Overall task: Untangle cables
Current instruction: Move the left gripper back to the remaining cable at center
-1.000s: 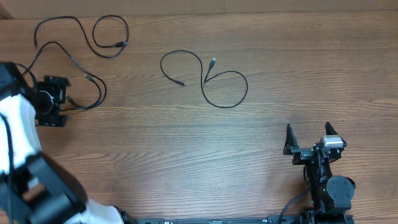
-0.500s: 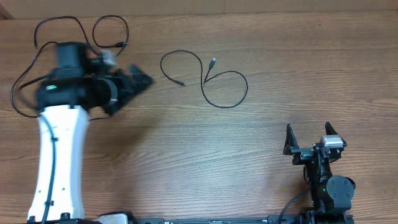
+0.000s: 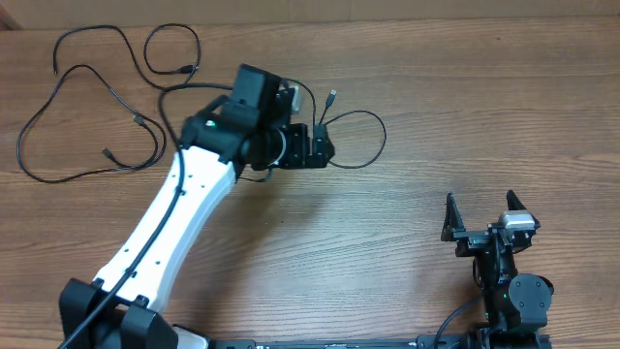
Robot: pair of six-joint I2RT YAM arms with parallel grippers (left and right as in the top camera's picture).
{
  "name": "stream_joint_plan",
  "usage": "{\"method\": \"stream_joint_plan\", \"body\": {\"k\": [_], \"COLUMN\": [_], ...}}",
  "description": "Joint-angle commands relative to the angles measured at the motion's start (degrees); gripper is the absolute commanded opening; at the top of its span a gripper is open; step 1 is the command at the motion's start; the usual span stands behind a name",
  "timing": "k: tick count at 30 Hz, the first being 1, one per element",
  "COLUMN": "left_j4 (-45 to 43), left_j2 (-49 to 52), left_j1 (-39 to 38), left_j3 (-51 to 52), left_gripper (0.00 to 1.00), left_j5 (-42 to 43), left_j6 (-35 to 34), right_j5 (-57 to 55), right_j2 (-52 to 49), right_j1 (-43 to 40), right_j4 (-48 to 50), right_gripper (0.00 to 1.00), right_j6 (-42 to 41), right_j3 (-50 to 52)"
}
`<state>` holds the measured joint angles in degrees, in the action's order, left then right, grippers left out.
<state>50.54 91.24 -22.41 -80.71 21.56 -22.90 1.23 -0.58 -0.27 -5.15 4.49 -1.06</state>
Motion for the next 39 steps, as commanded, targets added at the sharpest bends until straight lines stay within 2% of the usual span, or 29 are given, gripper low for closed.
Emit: {"method": "stream_joint_plan", "body": {"k": [1,12,23,26,34,38,39], "left_j4": [-1.31,-4.37,-13.46,-16.57,-24.76,-26.56,-26.56], "left_j2": [2.40,10.69,19.47,22.38,25.66,25.77,25.79], "left_j1": [-1.90,-4.07,-4.31,-4.42,-4.61,-5.57,-5.77], "left_j3": [-0.04,-0.04,-0.04,-0.04,-0.04,-0.04,-0.04], "left_gripper": [1.00,1.00,1.00,0.90,0.89,0.96,0.95], "left_j5": [-1.11,-1.18,-2.91,-2.93,-2.43,-2.47,-2.47], "left_j6": [4.81,15.28,34.25,39.43,44.87,45.83,45.81], "right_j5": [-0.09,-0.09,-0.09,-0.09,-0.09,-0.09,-0.09], "right_j2": [0.42,0.42,0.42,0.42,0.42,0.42,0.42], "right_j1": [0.26,0.26,0.26,0.26,0.26,0.26,0.26], "right_j4": [0.33,0.33,0.31,0.33,0.33,0.31,0.33], "right_gripper": [1.00,1.00,1.00,1.00,1.00,1.00,1.00], "right_j6": [-0.15,-0.15,-0.15,-0.15,-0.15,-0.15,-0.15], "right_j3": [0.59,0.59,0.59,0.59,0.59,0.59,0.59]}}
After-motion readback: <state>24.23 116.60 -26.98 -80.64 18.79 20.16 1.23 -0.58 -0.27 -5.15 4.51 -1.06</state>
